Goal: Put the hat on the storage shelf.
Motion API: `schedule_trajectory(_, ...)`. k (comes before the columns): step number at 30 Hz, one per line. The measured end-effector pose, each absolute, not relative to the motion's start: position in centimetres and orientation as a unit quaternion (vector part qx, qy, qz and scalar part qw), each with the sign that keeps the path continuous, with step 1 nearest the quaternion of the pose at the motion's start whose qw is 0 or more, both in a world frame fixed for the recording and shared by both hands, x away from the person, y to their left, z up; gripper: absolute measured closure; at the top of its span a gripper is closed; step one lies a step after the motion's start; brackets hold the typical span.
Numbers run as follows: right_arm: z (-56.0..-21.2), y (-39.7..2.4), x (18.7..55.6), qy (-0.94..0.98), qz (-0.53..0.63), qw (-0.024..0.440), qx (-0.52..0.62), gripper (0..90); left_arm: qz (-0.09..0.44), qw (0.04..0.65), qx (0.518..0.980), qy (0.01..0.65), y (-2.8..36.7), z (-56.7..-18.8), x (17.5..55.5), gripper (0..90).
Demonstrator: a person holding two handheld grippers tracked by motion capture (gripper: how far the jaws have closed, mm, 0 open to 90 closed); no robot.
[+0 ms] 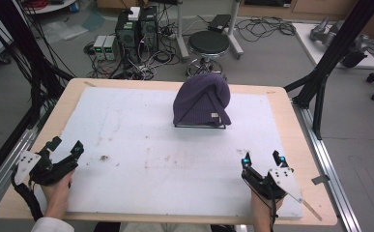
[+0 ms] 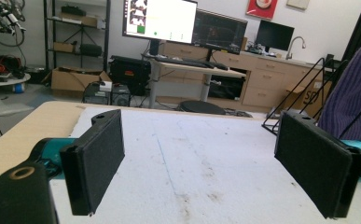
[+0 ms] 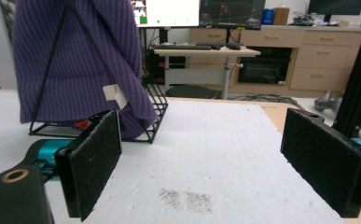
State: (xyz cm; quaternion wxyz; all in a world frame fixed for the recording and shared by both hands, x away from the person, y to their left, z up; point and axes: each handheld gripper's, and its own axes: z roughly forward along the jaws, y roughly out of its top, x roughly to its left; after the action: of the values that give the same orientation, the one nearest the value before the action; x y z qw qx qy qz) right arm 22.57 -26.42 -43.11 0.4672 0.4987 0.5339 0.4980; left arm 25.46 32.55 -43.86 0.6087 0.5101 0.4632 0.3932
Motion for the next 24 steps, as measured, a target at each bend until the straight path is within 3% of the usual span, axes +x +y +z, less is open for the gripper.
schedule_trajectory(24,-43.34,-26.82,22.53,0.535,0.507,0.44,0.513,11.7,0.384,0.611,0.508,0.47,32.17,-43.86,25.64,16.2)
